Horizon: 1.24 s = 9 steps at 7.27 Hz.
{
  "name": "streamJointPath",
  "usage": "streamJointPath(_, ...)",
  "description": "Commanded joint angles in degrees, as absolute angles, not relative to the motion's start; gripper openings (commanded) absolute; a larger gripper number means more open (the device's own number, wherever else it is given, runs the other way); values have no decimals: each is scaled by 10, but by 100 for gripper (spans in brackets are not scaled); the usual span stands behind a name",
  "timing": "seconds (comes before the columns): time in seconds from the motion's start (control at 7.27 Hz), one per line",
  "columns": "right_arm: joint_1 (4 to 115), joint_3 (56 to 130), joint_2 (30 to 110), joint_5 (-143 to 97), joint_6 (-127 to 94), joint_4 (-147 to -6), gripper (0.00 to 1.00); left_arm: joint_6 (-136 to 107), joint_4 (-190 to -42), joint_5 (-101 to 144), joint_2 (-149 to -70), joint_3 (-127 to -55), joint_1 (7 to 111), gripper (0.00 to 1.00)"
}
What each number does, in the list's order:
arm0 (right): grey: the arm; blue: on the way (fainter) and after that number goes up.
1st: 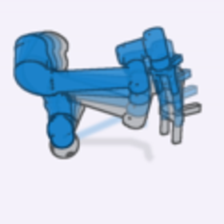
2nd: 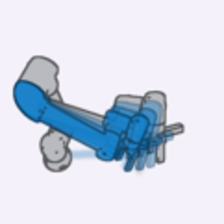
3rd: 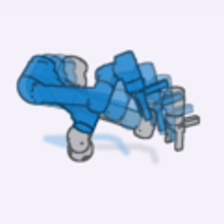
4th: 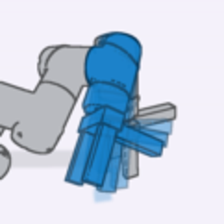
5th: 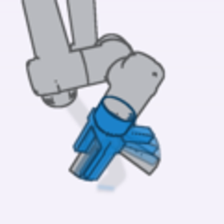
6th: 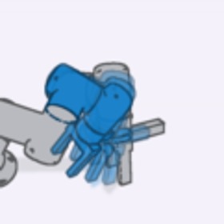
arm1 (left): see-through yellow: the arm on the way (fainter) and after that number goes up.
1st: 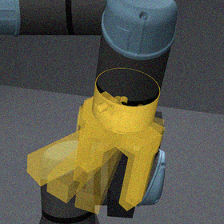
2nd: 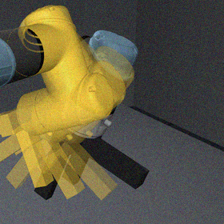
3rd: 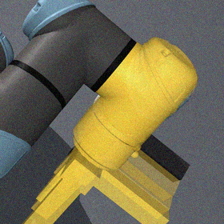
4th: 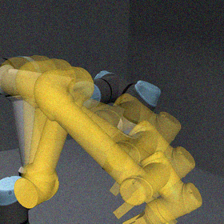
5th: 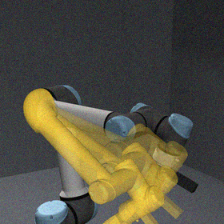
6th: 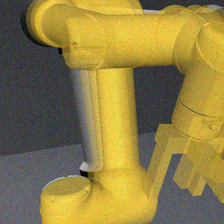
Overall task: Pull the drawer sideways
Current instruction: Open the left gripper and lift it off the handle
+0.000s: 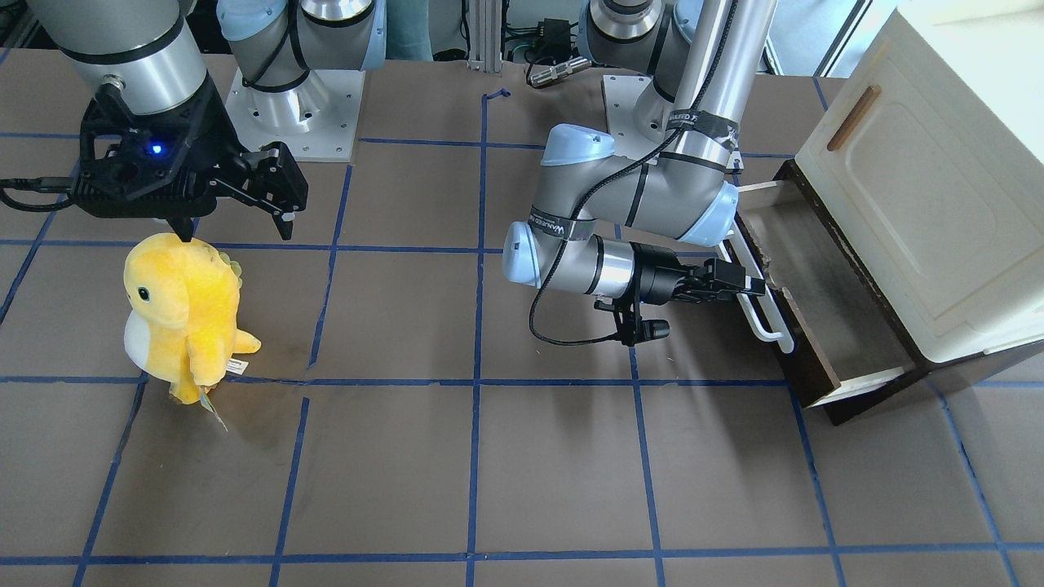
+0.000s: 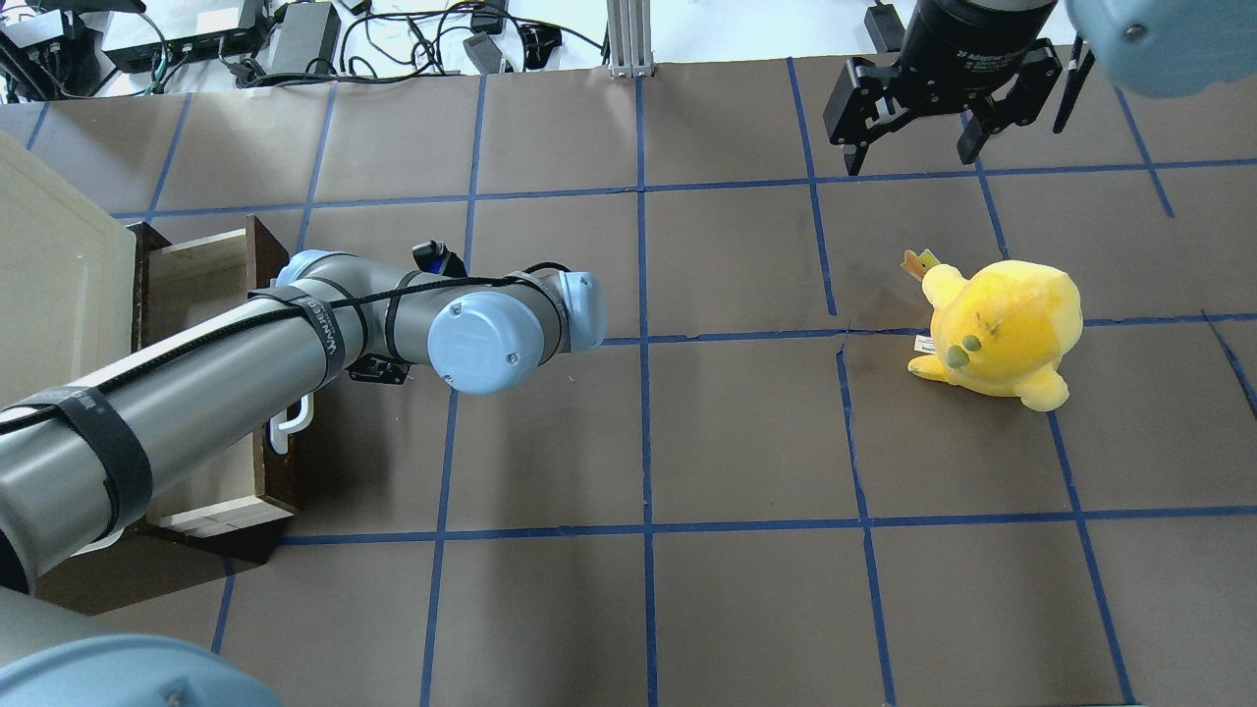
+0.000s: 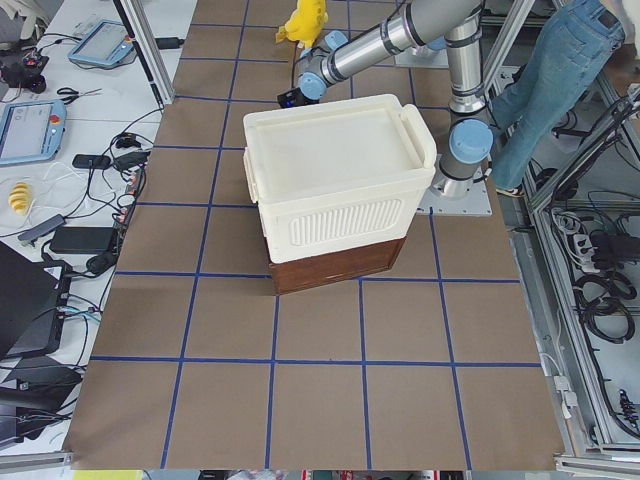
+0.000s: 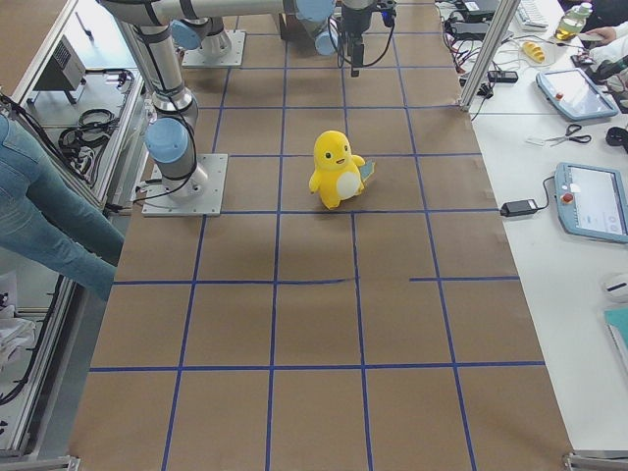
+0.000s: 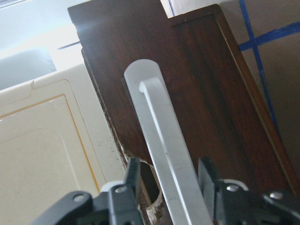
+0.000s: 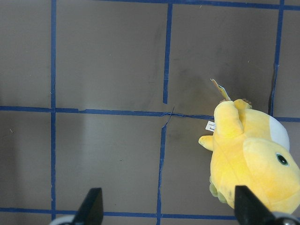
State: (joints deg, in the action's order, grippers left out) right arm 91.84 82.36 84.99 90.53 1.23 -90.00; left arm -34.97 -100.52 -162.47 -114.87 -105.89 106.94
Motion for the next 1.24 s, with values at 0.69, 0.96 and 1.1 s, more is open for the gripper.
streamJointPath(0.69,918,824,850,905,12,-900,100,-114,-1001,-1246,-1058,-884,1069,100)
streamJointPath(0.96,918,824,850,905,12,-900,100,-98,-1000,-1159,-1007,-864,1066,100)
streamJointPath(1.1,918,824,850,905,12,-900,100,-99,-1002,-1124,-979,-851,1066,100)
